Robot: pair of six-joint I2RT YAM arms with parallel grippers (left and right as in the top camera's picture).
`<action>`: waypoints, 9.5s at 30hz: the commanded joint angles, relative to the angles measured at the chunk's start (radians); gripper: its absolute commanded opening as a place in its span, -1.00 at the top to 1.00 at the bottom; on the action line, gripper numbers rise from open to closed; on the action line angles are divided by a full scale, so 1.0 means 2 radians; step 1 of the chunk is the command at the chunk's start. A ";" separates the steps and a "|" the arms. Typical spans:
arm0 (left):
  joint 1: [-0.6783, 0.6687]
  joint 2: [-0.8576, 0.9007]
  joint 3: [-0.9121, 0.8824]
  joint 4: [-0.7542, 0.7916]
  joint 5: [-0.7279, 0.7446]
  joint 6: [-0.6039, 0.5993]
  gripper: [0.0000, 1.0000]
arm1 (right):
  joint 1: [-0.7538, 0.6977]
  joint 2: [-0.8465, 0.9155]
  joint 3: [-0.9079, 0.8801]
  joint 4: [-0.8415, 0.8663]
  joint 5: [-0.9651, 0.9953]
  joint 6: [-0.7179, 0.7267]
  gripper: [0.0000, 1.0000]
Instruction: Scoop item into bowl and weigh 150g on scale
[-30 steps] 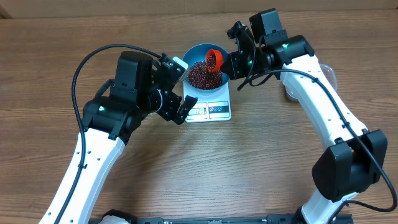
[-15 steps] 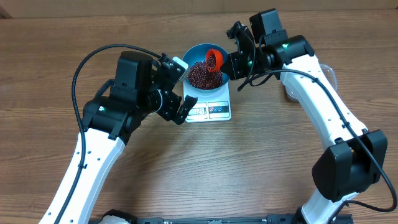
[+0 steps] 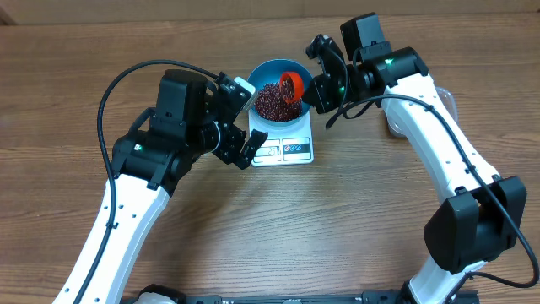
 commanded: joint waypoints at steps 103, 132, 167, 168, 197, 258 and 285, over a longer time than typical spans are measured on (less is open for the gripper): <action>0.000 -0.006 0.007 0.000 0.007 0.011 -0.99 | 0.051 -0.014 0.013 0.012 0.110 -0.067 0.93; 0.000 -0.006 0.007 0.000 0.007 0.011 -0.99 | 0.058 -0.014 0.013 0.004 0.120 -0.081 0.93; 0.000 -0.006 0.007 0.000 0.007 0.011 -0.99 | 0.062 -0.014 0.013 0.021 0.156 -0.044 0.93; 0.000 -0.006 0.007 0.000 0.007 0.011 -0.99 | 0.062 -0.014 0.013 0.020 0.146 -0.052 0.93; 0.000 -0.006 0.007 0.000 0.007 0.011 -0.99 | 0.069 -0.014 0.013 0.001 0.130 -0.100 0.93; 0.000 -0.006 0.007 0.000 0.007 0.011 -0.99 | -0.194 -0.070 -0.051 -0.054 0.190 0.018 0.93; 0.000 -0.006 0.007 0.000 0.007 0.011 -0.99 | -0.194 -0.064 -0.161 0.032 0.257 0.029 0.93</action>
